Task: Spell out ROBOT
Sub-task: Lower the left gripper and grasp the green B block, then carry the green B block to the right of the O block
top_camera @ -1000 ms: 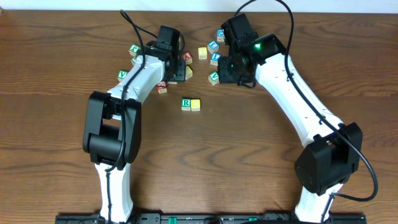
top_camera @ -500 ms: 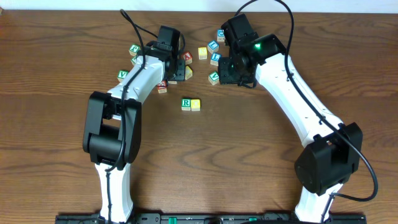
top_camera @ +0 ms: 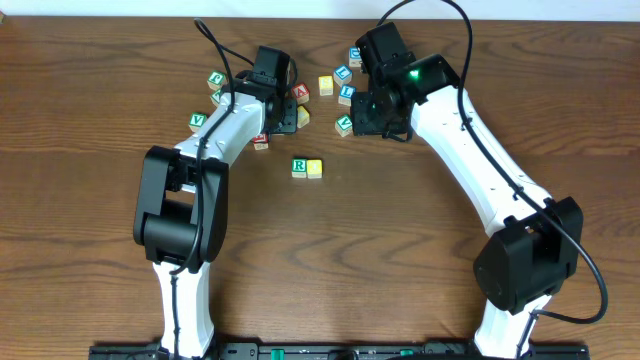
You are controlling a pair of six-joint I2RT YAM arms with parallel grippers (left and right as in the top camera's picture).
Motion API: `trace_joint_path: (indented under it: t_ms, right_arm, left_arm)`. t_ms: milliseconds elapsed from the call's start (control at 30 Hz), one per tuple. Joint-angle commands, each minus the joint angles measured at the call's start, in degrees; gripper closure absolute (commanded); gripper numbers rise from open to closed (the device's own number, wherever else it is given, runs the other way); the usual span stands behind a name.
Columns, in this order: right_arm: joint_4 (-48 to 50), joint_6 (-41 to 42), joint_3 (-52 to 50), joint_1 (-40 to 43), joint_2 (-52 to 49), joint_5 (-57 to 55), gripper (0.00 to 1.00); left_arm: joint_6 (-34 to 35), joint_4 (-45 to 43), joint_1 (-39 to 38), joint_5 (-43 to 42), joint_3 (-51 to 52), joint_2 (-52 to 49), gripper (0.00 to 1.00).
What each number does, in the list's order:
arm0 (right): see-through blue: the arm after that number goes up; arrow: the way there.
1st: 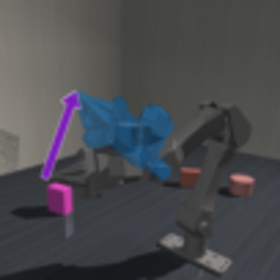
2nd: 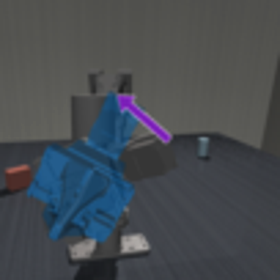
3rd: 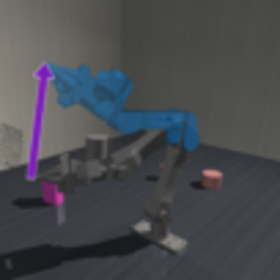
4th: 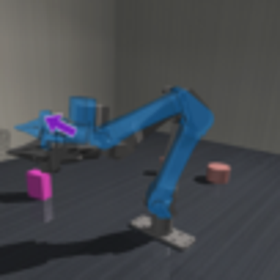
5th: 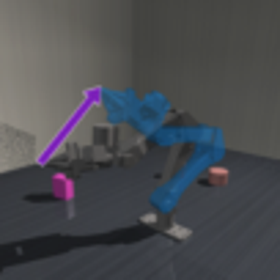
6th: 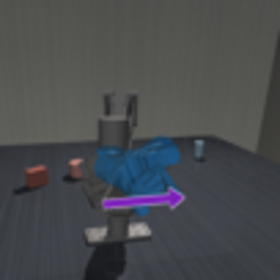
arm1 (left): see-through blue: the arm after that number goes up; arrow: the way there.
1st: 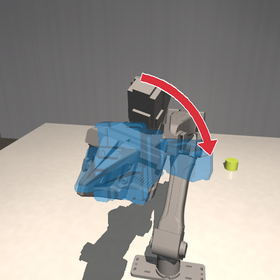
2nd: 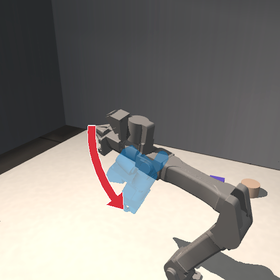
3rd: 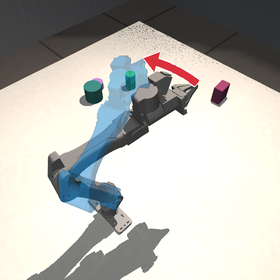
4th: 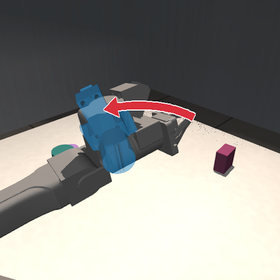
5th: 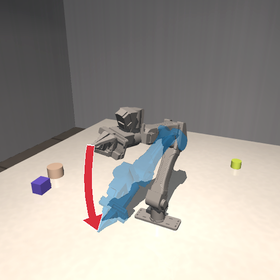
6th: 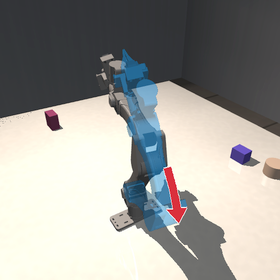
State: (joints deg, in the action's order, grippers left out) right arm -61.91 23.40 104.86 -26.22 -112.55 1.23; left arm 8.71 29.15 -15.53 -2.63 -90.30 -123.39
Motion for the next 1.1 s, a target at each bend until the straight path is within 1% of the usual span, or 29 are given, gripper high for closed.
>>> trace_joint_path:
  t_ms: [0,100,400,700,867,1067]
  right_arm:
    - [-0.1,-0.8,1.1,-0.1,-0.2,-0.9,0.54]
    - [-0.1,-0.8,1.1,-0.1,-0.2,-0.9,0.54]
    - [0.4,-0.8,1.1,1.0,-0.2,-2.4,0.52]
    - [0.9,-0.8,1.1,6.4,-0.2,-2.4,0.52]
    - [0.9,-0.8,1.1,10.2,-0.2,-2.1,0.52]
    - [0.5,-0.8,1.1,14.1,-0.2,-2.1,0.52]
  left_arm:
    - [-0.5,-0.1,0.0,0.7,0.6,-1.0,0.66]
    - [-0.5,-0.1,0.0,0.7,0.6,-0.8,0.68]
    - [-0.5,1.0,0.0,0.7,0.5,4.0,0.68]
    - [-0.4,4.4,-0.8,0.6,0.5,11.8,0.68]
    - [3.3,7.4,-3.8,0.5,0.5,14.8,0.68]
    - [9.7,11.4,-9.4,0.5,0.6,14.9,0.68]
